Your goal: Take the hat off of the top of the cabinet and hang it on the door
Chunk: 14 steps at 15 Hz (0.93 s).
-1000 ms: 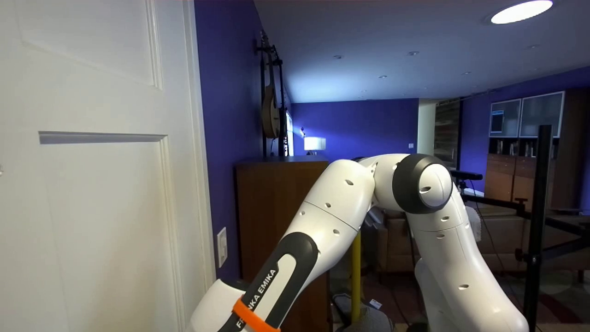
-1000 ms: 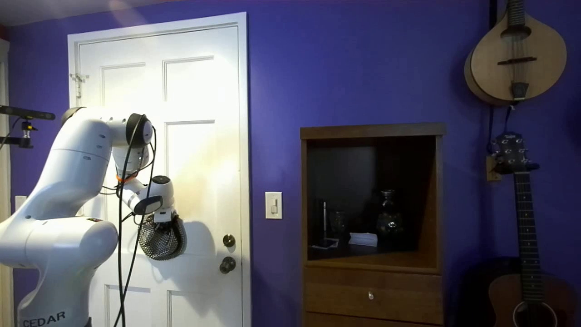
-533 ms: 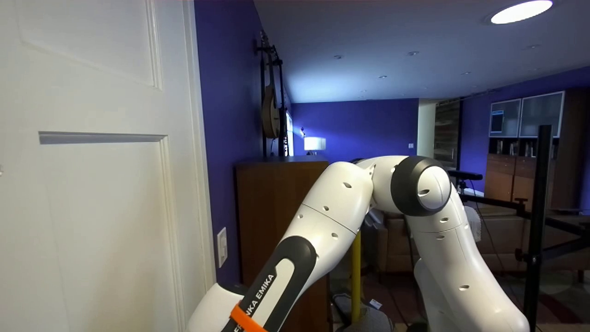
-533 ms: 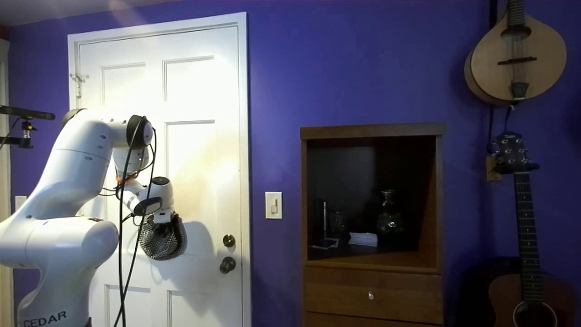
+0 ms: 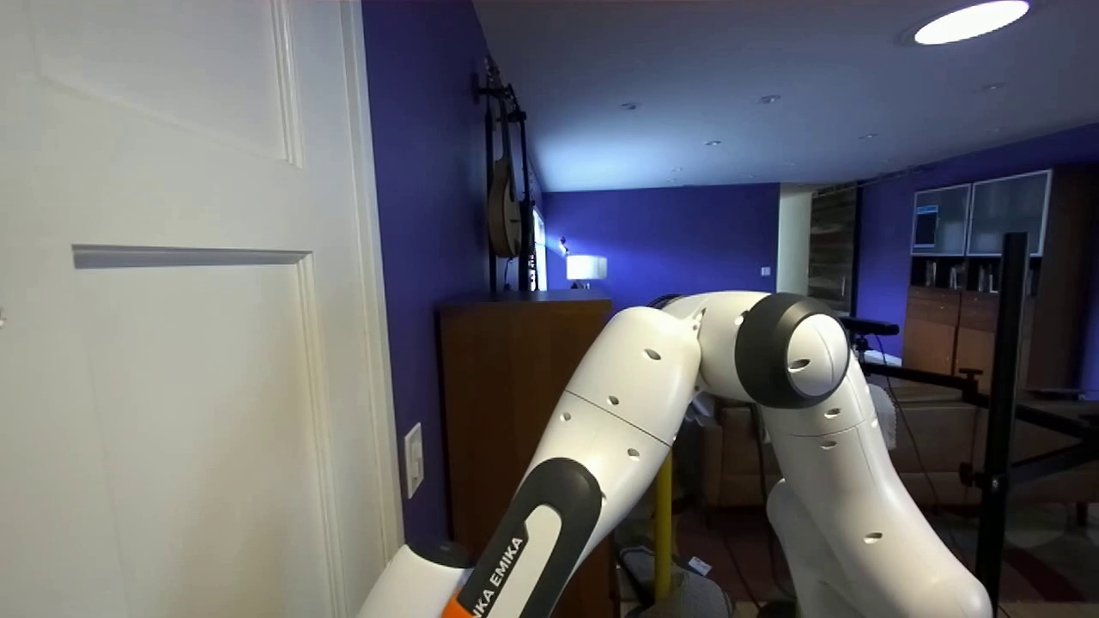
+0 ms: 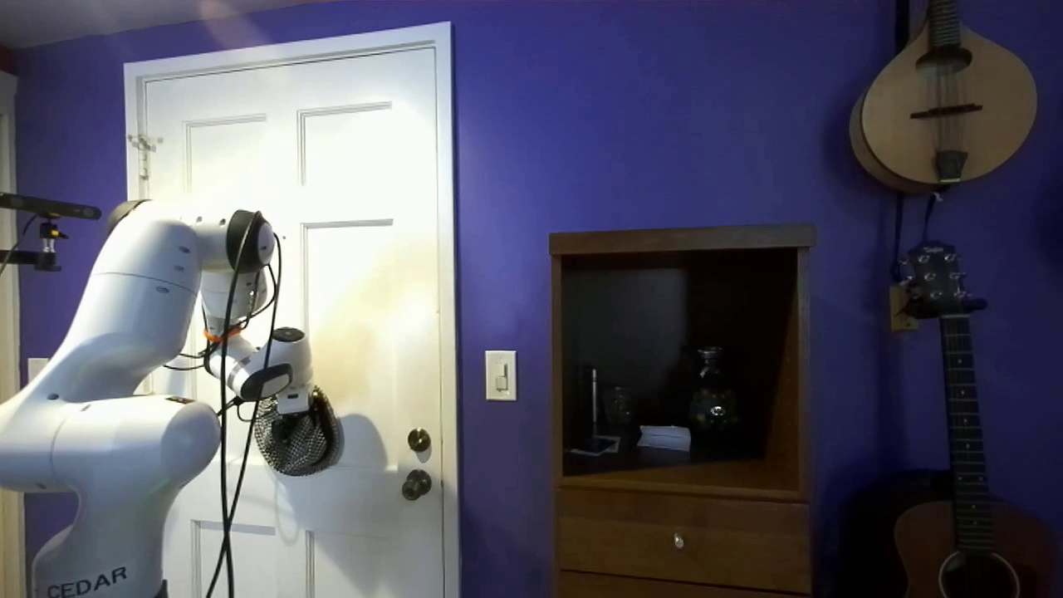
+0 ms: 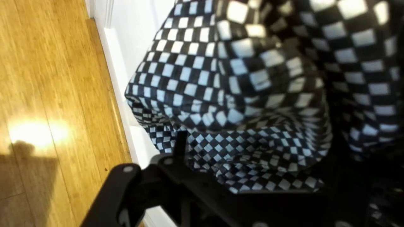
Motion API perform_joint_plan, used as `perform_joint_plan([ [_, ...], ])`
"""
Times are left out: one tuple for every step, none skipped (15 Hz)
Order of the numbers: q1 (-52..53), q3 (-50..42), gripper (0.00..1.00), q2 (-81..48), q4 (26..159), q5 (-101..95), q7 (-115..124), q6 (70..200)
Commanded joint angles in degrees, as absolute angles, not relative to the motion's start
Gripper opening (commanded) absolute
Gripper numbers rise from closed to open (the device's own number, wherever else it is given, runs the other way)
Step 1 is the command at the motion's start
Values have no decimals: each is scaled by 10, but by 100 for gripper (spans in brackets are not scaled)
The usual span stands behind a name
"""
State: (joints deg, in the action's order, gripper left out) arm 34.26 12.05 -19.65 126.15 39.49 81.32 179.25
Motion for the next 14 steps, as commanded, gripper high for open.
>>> perform_joint_plan([
  [385,58,100,-180,1271,351,832,1807],
  [391,50,100,-174,1276,345,826,1809],
  [399,40,100,-167,1279,340,826,1807],
  [407,30,100,-159,1283,333,828,1803],
  [411,25,100,-151,1286,333,829,1798],
  [416,20,100,-146,1288,331,828,1798],
  [420,16,100,-140,1290,332,826,1799],
  [424,12,100,-135,1292,328,823,1799],
  [425,9,100,-129,1294,326,821,1797],
  [435,-6,100,-124,1299,315,825,1793],
  [439,-11,100,-118,1301,309,826,1789],
  [447,-24,100,-114,1305,298,832,1783],
  [452,-32,100,-111,1305,292,833,1777],
  [455,-37,100,-110,1303,289,835,1762],
])
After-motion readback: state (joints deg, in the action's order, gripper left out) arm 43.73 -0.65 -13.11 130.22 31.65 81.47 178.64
